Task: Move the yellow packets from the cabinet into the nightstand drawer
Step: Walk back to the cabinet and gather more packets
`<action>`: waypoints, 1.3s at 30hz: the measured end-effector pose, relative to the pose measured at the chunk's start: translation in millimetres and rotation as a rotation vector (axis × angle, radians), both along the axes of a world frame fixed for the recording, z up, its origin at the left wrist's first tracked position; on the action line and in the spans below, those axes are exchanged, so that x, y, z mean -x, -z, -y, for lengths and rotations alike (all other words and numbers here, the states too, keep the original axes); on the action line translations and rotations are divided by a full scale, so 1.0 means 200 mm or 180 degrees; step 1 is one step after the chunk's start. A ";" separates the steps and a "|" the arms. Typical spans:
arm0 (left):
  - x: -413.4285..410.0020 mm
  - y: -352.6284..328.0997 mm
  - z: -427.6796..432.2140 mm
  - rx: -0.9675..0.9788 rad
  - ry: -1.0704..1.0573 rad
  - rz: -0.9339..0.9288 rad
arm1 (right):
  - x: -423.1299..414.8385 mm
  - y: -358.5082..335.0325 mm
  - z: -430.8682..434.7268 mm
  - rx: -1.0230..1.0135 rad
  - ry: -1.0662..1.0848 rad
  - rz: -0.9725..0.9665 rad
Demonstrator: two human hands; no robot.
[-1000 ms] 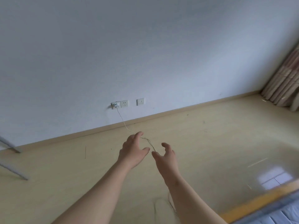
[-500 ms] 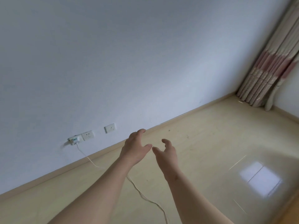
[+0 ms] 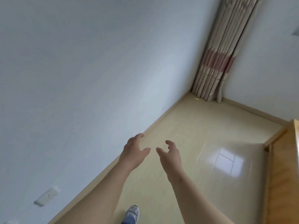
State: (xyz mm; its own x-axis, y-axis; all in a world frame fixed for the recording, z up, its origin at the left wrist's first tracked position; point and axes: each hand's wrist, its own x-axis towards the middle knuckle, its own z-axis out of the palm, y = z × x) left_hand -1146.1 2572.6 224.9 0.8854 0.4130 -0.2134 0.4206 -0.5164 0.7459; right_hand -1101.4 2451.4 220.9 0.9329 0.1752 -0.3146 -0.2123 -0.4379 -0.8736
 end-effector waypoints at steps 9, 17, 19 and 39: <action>-0.98 -0.09 -0.16 0.0102 0.0746 -0.0014 | -0.77 -0.06 -0.10 -0.0116 0.0945 -0.0119; -1.72 -0.05 0.04 0.0216 0.1078 -0.0058 | -1.44 0.03 0.07 -0.0425 0.1487 -0.0297; -1.98 -0.05 0.12 0.0157 0.1105 0.0040 | -1.69 0.03 0.15 -0.0523 0.1544 -0.0189; -4.32 -0.11 1.32 0.0462 0.1937 0.0125 | -3.80 -0.05 1.31 -0.0324 0.2502 0.0020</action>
State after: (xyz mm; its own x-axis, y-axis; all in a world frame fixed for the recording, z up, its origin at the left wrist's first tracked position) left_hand -282.2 2307.8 247.6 0.9611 -0.1983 -0.1921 0.0541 -0.5470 0.8354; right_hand -342.3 2189.7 231.3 0.7969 -0.5082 -0.3266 -0.4210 -0.0794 -0.9036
